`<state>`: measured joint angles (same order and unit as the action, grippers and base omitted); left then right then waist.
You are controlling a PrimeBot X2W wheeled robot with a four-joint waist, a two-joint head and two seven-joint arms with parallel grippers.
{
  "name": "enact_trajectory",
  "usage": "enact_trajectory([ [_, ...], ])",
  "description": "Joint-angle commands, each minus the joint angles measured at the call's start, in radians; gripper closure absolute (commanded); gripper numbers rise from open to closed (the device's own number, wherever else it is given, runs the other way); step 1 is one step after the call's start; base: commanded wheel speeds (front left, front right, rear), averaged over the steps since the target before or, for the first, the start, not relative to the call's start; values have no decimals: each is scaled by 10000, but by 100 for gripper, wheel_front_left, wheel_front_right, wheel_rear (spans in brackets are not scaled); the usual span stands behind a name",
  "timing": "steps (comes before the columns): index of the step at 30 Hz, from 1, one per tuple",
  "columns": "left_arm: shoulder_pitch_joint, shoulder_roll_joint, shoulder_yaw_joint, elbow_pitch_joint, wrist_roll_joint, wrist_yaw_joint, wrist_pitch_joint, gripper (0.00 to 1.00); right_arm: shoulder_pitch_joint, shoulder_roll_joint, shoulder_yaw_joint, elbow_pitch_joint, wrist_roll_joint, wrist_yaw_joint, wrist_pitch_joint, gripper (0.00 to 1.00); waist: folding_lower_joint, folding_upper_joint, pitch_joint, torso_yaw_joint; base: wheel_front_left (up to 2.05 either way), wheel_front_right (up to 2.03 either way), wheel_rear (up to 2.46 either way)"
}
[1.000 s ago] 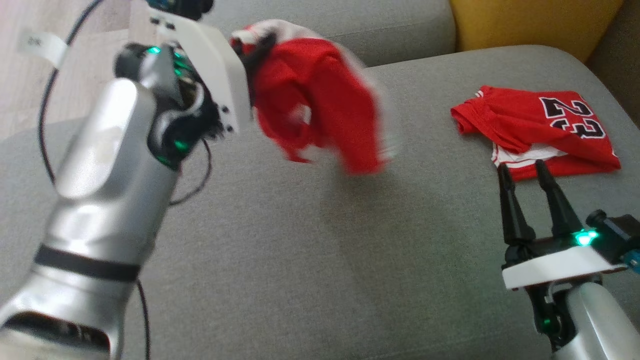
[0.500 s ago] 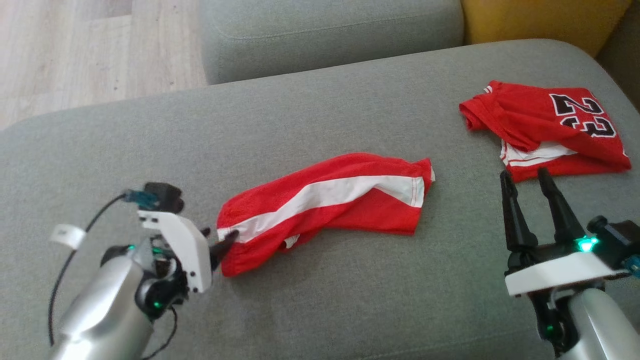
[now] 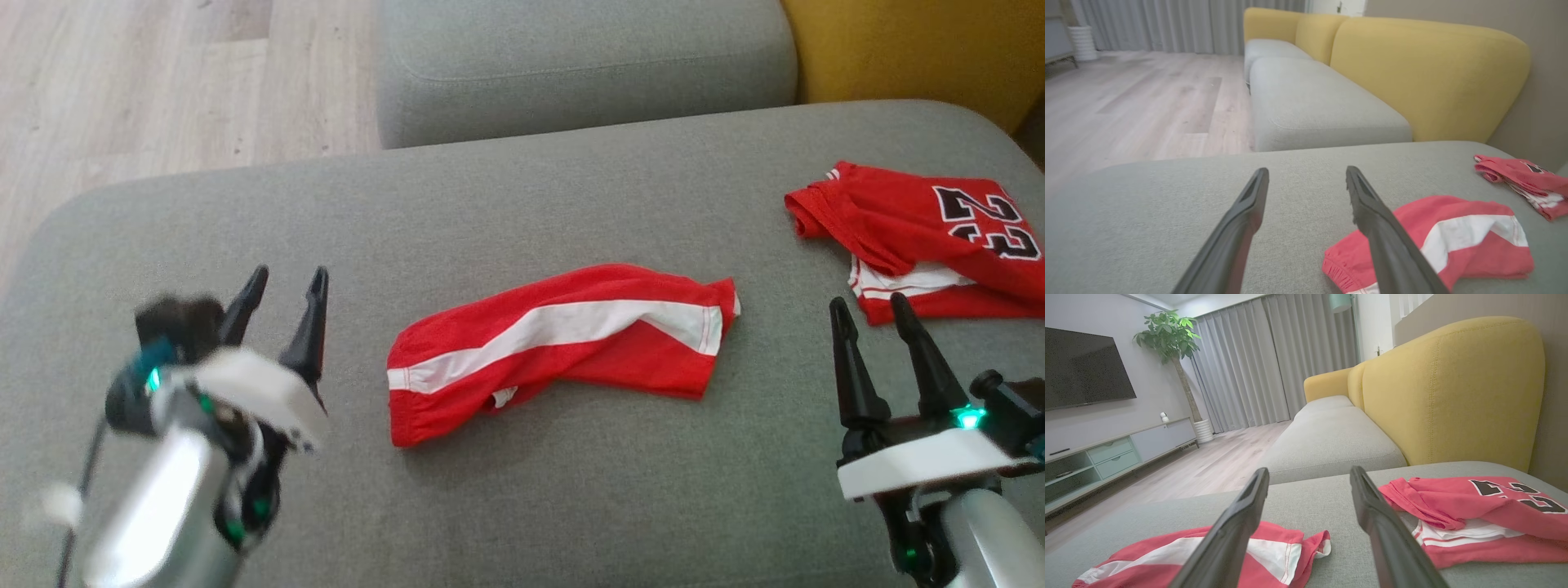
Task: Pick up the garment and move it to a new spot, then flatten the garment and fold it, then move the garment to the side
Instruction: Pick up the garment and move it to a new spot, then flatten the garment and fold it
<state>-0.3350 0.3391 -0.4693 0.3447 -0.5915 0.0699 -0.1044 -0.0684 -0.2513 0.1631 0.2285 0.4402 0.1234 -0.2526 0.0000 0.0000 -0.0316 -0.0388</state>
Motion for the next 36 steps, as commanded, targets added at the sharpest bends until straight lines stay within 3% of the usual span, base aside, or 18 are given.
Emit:
enact_trajectory([
  [1,-6,138,468,-506,264,344,-608,0,-109,-217,112,-353,14,73,-91,0,0,0,-47,65,0,0,0],
  [8,1682,-408,995,-1413,1472,2045,-1556,0,78,-162,60,-384,32,73,-91,0,0,0,-127,153,0,0,0],
  [11,2477,-852,1438,-2131,2100,2299,-1567,0,208,-73,90,-332,77,73,-91,0,0,0,-117,196,0,0,0],
  [15,3212,-1235,1634,-2222,2637,2010,-1570,0,326,-57,82,-177,107,73,-91,0,0,0,-88,265,0,0,0],
  [25,3253,-1760,2242,-2120,3186,1314,-1572,0,219,-174,199,-7,152,73,-91,0,0,0,-89,322,0,0,0],
  [29,3079,-1919,2254,-1607,2846,712,-1550,0,129,-224,487,205,358,73,172,0,0,0,-38,392,0,0,0],
  [32,2266,-1764,2095,-1212,2349,-35,-488,0,-243,-338,731,446,633,73,798,0,0,0,19,507,0,0,0],
  [36,773,-1336,1957,-899,1595,-918,1953,0,-1098,-613,1324,954,1168,73,2260,0,0,0,185,622,0,0,0],
])
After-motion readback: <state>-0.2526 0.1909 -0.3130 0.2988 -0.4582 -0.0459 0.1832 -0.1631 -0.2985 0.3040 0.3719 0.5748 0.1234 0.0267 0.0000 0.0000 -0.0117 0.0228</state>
